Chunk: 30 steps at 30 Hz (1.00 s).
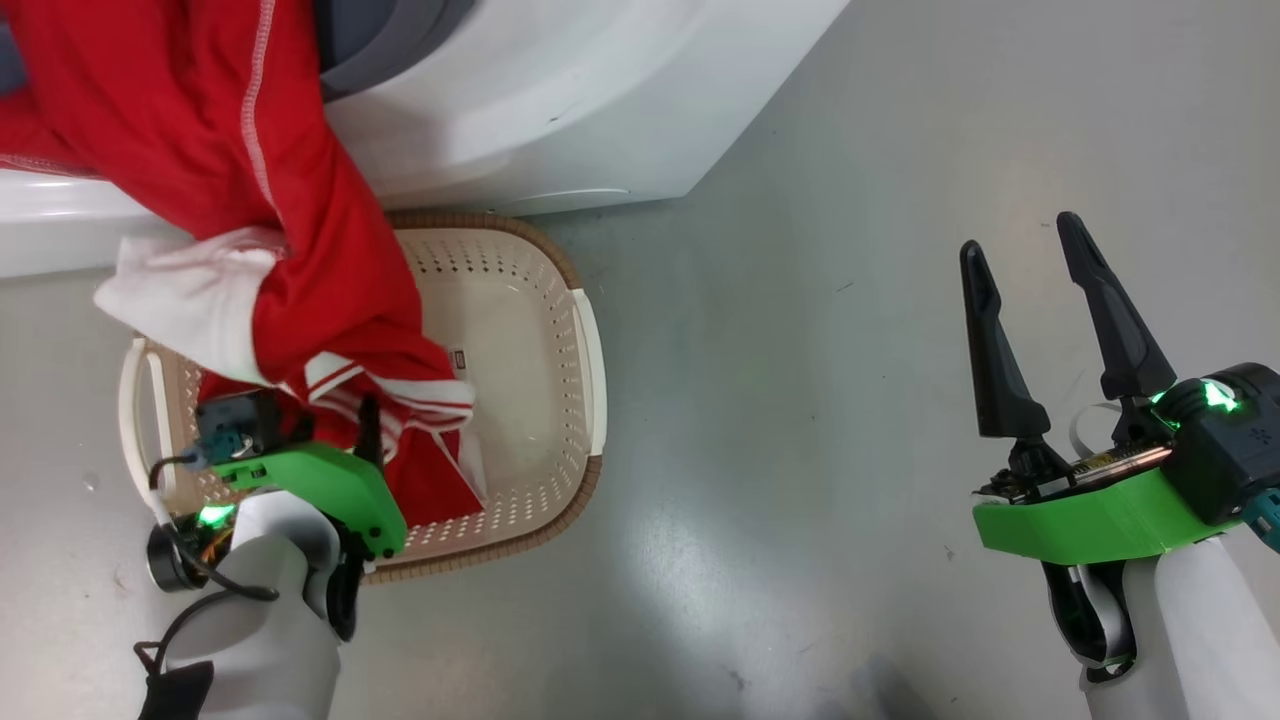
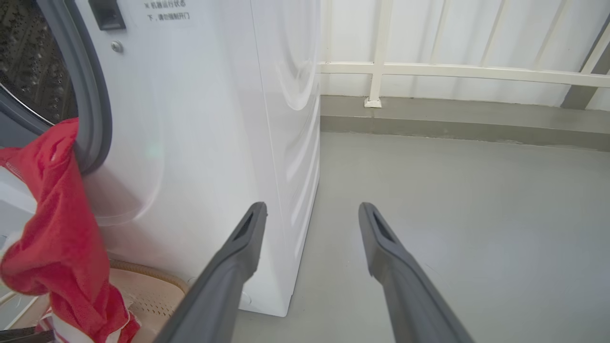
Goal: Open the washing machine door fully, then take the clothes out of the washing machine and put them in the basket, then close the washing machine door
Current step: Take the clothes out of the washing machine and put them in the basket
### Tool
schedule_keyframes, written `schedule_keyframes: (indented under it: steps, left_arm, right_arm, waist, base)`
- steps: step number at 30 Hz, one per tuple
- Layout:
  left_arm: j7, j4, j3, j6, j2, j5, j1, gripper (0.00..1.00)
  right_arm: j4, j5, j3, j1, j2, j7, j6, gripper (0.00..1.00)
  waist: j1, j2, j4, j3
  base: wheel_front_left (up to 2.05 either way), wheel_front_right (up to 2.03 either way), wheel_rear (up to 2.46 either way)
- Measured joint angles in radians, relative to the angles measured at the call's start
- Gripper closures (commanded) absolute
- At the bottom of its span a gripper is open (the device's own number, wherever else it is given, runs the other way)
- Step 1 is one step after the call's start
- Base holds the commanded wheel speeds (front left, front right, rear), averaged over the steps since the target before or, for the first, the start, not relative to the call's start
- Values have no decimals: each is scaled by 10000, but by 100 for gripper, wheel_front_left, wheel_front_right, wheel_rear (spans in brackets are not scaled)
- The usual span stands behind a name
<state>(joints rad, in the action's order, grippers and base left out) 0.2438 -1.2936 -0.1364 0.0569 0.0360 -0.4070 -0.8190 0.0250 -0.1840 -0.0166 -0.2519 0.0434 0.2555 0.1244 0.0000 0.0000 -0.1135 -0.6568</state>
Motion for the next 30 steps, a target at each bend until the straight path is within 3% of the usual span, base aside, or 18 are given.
schedule_keyframes:
  steps: [6,30]
  left_arm:
    - [56,316,33,142,-2,-144,7,0]
    - [73,7580,1101,-136,-15,874,2600,0]
  right_arm:
    - [-35,-42,10,5,2,0,0,0]
    - [-25,-79,90,44,13,0,0,0]
  waist:
    - [0,0,82,114]
    - [0,0,487,509]
  base:
    - [0,0,0]
    - [0,0,0]
